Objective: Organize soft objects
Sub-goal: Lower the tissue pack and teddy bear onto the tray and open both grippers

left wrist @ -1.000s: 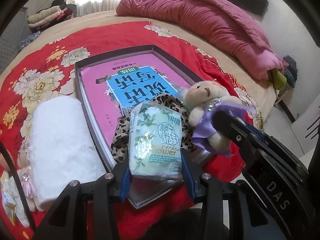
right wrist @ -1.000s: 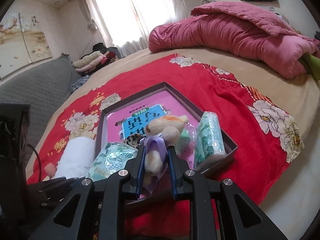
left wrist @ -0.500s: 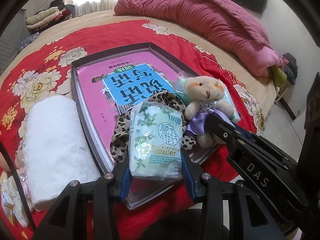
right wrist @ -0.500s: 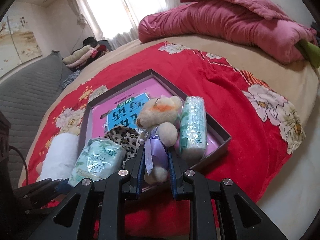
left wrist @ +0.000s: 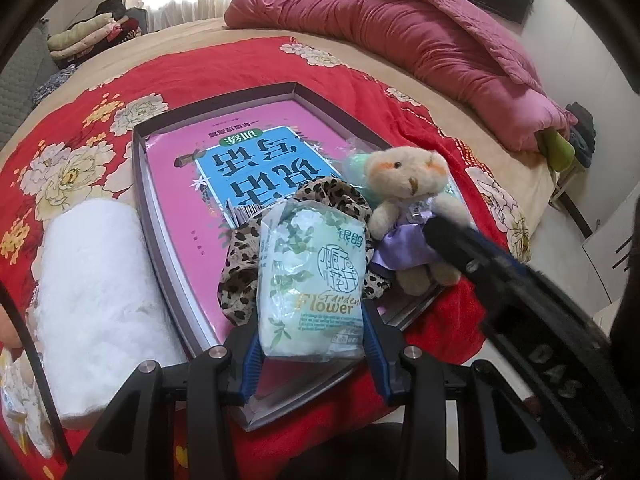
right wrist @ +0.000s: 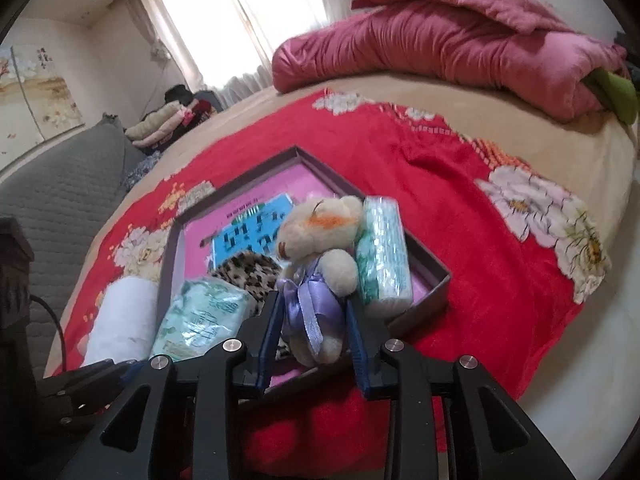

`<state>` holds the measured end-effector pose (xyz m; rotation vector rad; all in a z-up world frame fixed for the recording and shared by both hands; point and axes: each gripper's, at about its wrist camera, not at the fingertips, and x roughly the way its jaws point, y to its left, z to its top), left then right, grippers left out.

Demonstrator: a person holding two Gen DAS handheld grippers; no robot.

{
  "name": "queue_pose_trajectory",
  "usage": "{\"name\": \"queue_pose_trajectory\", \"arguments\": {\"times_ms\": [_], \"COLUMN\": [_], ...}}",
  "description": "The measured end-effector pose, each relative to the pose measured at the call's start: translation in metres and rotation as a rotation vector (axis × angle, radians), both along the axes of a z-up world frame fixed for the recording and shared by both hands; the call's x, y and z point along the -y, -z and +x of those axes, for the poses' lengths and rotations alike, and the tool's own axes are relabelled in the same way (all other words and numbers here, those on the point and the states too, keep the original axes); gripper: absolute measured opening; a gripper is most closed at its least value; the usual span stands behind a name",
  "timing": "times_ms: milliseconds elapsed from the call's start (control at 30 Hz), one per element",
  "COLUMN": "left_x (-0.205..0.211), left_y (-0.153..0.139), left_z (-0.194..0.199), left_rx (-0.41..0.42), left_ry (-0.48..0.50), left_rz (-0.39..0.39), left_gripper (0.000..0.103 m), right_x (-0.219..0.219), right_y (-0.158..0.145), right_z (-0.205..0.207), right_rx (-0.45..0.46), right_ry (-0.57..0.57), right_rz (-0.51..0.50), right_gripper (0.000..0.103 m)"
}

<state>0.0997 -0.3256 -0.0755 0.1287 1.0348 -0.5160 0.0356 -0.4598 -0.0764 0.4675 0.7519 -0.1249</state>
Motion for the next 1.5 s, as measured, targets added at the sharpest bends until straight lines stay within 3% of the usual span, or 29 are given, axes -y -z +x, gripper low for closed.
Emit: {"name": "queue_pose_trajectory", "arguments": {"times_ms": [67,233,500,633,967,1300,1500], "left_x": [0.001,0.003,0.005,0.005,0.005,-0.011,-0.016], "left_y": [0.001,0.007,0.010,0.010,0.004,-0.005,-0.009], "left_z": [0.002,0.007,0.010,0.010,0.006,0.006,0.002], "left_rx": [-0.005,-0.024,-0.047,-0.052,-0.049,-0.099,-0.076], "left_ry": [0.000,-0.006,-0.006,-0.008,0.002,-0.009,-0.009], "left_rz": [0.003,0.023,0.032,0.037,0.044,-0.061,-0.062], "left_gripper": [0.044,0.044,0.044,0.044,0.045,0.046,0.047], "right_x": [0.000,0.004,0.015,0.018,0.015,0.015,0.018], "right_y": [-0.006,-0.020,-0.015,-0.015,-0.014,-0.013,-0.011], "right_z": [-0.004,-0.013,-0.015,-0.016,-0.015,-0.014,-0.014], "right_rx": [0.034,0.102,0.059,0.055,0.045,0.030,0.026], "right_ry": [0.007,0.051,0.117,0.129,0.129,0.139,0.150], "right_rz": [-0.014,-0.046,-0.033,-0.032,-0.055,-0.071,-0.064], "right_gripper": [0.040,0.042,0.042,0.049,0.056,0.057,0.057]}}
